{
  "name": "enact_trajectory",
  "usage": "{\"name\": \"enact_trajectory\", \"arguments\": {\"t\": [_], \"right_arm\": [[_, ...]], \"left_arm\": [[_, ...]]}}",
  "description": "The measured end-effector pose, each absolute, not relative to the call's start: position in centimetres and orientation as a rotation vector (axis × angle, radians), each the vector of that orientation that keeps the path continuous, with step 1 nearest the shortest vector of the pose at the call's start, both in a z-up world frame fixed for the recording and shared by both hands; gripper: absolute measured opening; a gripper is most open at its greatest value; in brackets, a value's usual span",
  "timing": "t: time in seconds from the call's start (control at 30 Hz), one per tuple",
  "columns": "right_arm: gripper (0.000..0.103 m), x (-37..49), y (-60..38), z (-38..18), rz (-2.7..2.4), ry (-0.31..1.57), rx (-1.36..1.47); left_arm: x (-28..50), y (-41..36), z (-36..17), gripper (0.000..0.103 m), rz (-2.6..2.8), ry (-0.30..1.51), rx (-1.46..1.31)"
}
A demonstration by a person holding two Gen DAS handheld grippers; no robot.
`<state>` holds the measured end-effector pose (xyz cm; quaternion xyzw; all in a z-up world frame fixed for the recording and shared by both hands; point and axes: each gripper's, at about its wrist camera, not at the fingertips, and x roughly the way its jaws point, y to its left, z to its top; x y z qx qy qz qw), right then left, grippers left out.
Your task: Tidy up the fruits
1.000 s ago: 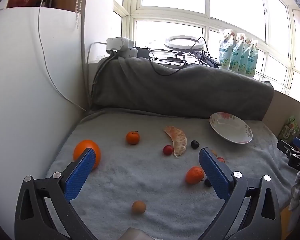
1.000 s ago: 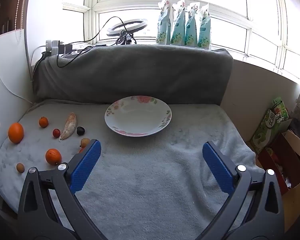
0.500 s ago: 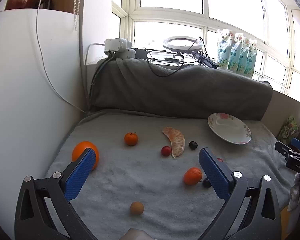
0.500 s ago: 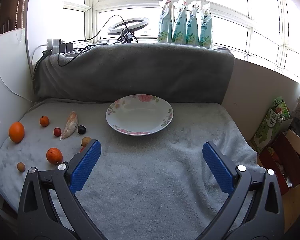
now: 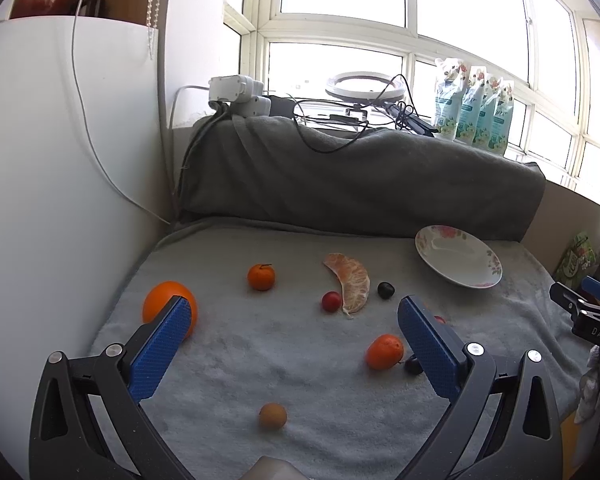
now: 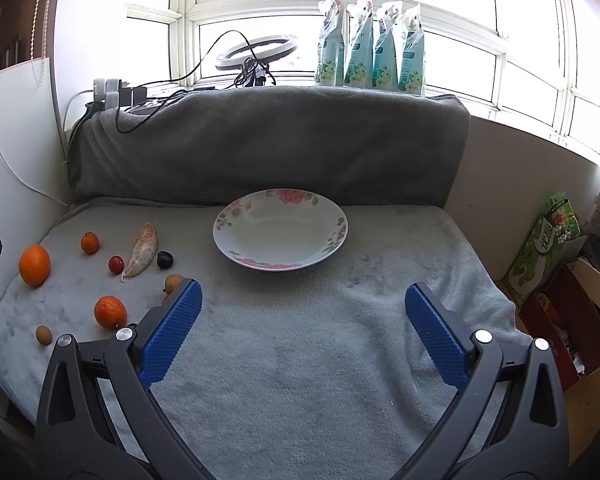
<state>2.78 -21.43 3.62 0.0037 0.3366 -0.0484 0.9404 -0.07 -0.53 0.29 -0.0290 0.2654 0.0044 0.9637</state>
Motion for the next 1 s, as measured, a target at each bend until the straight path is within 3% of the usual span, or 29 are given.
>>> {"name": "enact_trajectory", "arguments": {"t": [1.0], "right_arm": [[0.103, 3.13, -20.62, 3.16, -0.075, 0.704, 0.01]], "left_arm": [[-0.04, -0.09, -0.06, 0.102, 0.012, 0.538, -0.069]]}}
